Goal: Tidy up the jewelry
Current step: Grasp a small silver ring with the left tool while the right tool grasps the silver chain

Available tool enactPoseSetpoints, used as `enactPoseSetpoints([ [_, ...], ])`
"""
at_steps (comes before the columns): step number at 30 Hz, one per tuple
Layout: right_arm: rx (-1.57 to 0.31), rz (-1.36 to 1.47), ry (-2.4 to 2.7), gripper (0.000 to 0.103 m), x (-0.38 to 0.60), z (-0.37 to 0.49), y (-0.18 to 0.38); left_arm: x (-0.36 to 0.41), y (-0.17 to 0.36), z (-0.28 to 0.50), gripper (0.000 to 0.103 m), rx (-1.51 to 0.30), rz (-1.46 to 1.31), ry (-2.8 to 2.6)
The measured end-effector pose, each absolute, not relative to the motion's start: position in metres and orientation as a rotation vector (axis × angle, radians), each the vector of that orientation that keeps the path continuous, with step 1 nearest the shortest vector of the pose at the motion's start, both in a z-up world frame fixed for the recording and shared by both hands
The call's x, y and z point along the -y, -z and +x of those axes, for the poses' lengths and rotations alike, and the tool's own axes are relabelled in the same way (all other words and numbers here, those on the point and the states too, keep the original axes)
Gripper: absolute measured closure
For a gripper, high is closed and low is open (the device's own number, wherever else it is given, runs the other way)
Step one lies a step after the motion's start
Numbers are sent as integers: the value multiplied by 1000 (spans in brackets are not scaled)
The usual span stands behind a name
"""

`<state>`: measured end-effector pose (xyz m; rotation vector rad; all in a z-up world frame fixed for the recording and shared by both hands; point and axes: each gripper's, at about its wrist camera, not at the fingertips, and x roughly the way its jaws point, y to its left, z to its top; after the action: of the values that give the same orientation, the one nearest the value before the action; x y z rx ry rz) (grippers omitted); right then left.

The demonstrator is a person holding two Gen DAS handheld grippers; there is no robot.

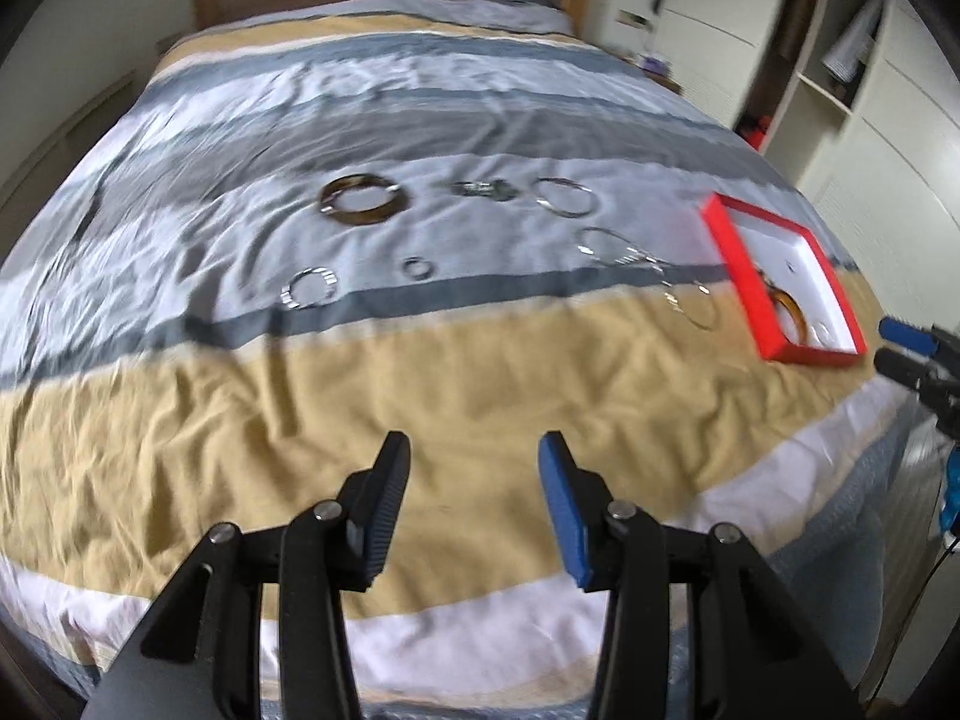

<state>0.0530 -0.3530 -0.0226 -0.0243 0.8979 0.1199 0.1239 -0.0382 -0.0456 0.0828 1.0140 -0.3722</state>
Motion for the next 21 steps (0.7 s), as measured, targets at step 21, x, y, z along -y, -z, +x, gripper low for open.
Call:
enactPoseSetpoints([
  [21, -1045, -61, -242, 32, 309, 253, 117, 61, 120, 276, 61, -1068, 8, 349],
])
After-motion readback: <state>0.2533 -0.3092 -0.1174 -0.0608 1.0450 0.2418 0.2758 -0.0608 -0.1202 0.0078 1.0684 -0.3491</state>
